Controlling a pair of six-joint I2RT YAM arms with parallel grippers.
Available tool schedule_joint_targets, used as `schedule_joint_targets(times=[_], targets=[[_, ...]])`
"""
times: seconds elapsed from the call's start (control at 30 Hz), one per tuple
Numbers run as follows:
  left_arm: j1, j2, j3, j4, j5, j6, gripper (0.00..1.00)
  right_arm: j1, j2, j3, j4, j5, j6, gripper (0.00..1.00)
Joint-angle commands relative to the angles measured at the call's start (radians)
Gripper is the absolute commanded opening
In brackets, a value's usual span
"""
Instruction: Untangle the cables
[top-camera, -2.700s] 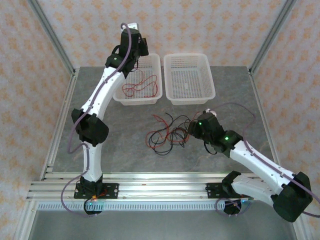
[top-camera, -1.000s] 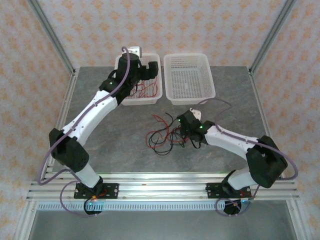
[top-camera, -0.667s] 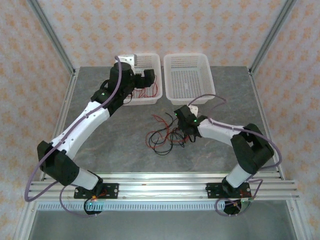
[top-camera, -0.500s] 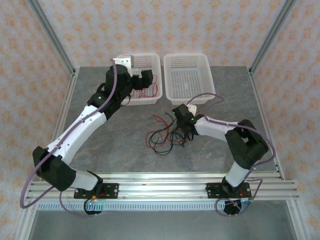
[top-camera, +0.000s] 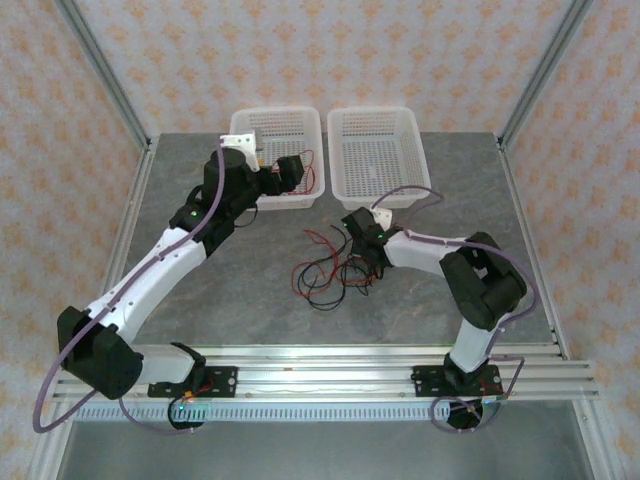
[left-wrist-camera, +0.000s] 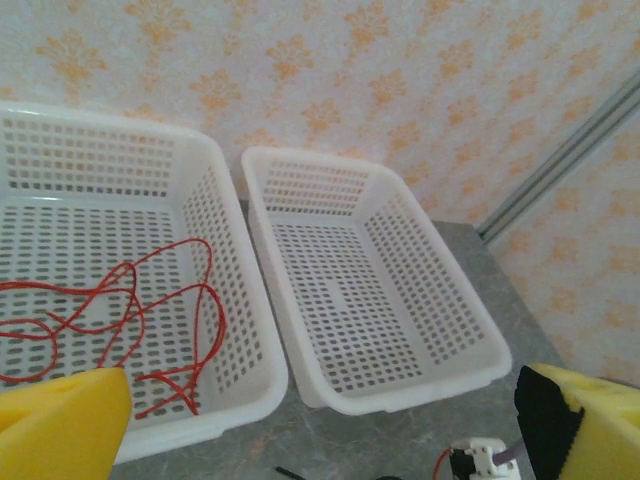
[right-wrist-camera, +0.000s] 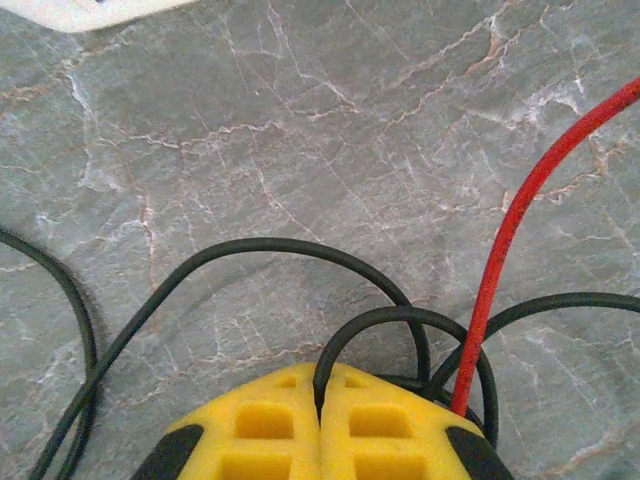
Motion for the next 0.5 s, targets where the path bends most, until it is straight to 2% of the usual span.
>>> schedule_joint_targets(times=[0.0,0.13,0.33,0.47], targets=[[0.036,-0.033,-0.056,0.099,0.146,-0.063,0.99,-0.003,-0.096,0.022,-0.013,0.024,-0.011,0.0],[0.038,-0.075,-0.12,0.116,0.152,-0.054,0.92,-0.004,-0.219,0.008,-0.015,-0.034,-0.029,0.0],[0.031,-0.185,-0.192,0.071,0.085,-0.043,0.8,-0.004,-0.403,0.015,-0.032,-0.179,-0.064,0.0],[-0.019,-0.263,-0.24,0.053,0.014,-0.022,0.76,-0.003,-0.464,0.073,-0.082,-0.293,-0.102,0.0]])
